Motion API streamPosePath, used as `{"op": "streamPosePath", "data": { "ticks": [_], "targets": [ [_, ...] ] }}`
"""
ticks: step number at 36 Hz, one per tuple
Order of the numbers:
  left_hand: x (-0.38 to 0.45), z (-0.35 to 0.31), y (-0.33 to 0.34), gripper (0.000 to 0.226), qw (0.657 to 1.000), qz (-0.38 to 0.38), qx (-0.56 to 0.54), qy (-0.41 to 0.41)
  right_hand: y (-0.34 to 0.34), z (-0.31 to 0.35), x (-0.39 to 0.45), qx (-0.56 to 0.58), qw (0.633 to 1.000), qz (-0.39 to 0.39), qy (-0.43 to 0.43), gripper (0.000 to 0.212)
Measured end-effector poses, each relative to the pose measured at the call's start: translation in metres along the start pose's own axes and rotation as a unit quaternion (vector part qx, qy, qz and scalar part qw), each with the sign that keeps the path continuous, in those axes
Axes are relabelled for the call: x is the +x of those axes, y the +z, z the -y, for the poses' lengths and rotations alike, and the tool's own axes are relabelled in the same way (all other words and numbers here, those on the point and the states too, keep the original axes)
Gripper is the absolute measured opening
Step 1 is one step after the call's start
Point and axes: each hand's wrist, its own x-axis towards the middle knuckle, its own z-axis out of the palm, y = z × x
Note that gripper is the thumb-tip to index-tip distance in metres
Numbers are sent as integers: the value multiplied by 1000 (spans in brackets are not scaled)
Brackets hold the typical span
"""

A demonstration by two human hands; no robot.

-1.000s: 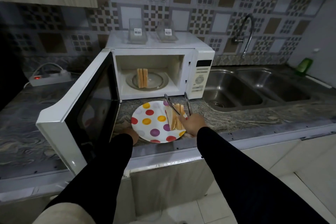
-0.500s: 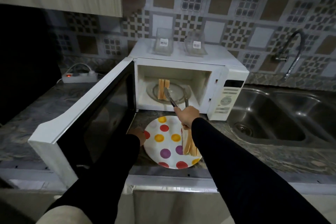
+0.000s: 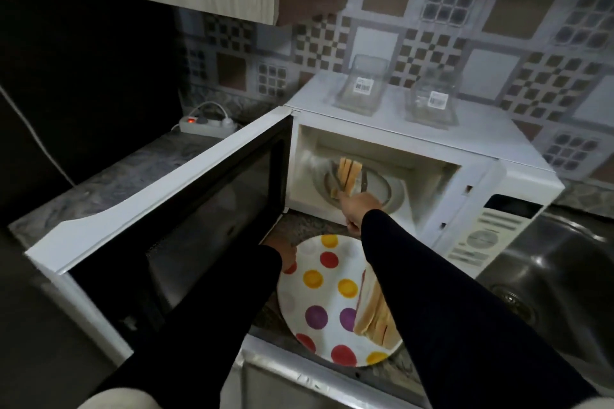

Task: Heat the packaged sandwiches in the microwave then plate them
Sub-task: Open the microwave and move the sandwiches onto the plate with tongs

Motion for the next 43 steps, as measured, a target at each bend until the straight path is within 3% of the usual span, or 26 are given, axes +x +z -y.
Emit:
{"op": "streamPosePath", "data": {
  "ticks": [4,6,10,11,18,25,30,37,43],
  "targets": [
    [9,4,-4,45,999,31,9,17,6,4,15,6,1000,8,3,34],
    [12,9,-7,38,997,11,55,53,8,4,21,6,1000,7,6,34],
    [10,3,-11,38,1000,25,-5,7,12,5,28,36,999,-8,22,19],
    [8,1,-10,40,999,16,-39,-14,12,5,29,38,999,-10,23,22],
    [5,4,-6,46,999,26,20,-11,14,4,32,4,999,-31,7,31],
    [8,3,-3,46,999,46,-18,-21,11,2,27,-14,998,-51,-46,41],
    [6,3,-3,39,996,44,-75,-30,8,5,19,3,997,-72,-33,48],
    [-12,10,12,58,996,-12,-90,-20,7,-1,-25,8,996,-89,-25,46],
    [-33,23,12,34,998,-18,-60,24,17,-18,-63,-23,995,-97,-1,59]
  ]
}}
